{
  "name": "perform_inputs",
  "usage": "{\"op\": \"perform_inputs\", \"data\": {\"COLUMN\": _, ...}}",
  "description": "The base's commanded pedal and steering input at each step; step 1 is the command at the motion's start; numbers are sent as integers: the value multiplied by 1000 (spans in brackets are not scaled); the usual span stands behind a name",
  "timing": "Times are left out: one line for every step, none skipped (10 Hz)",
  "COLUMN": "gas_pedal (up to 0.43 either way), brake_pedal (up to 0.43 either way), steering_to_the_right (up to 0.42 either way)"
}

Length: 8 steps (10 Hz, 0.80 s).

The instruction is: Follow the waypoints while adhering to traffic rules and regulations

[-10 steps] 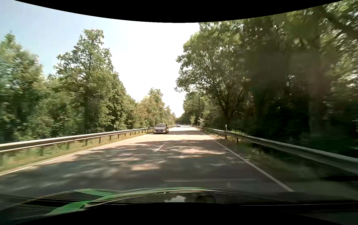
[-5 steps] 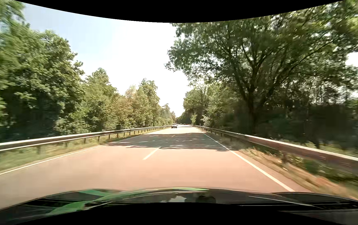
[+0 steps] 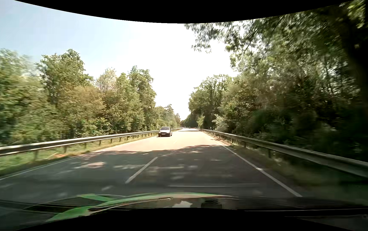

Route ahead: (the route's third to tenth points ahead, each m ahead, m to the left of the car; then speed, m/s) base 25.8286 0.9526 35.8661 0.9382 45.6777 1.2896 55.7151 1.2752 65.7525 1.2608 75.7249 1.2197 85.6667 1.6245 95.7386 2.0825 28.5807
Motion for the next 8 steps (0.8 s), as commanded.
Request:
{"op": "perform_inputs", "data": {"gas_pedal": 350, "brake_pedal": 0, "steering_to_the_right": -3}}
{"op": "perform_inputs", "data": {"gas_pedal": 350, "brake_pedal": 0, "steering_to_the_right": -4}}
{"op": "perform_inputs", "data": {"gas_pedal": 350, "brake_pedal": 0, "steering_to_the_right": -4}}
{"op": "perform_inputs", "data": {"gas_pedal": 339, "brake_pedal": 0, "steering_to_the_right": -4}}
{"op": "perform_inputs", "data": {"gas_pedal": 331, "brake_pedal": 0, "steering_to_the_right": -4}}
{"op": "perform_inputs", "data": {"gas_pedal": 331, "brake_pedal": 0, "steering_to_the_right": -4}}
{"op": "perform_inputs", "data": {"gas_pedal": 331, "brake_pedal": 0, "steering_to_the_right": -3}}
{"op": "perform_inputs", "data": {"gas_pedal": 331, "brake_pedal": 0, "steering_to_the_right": -4}}
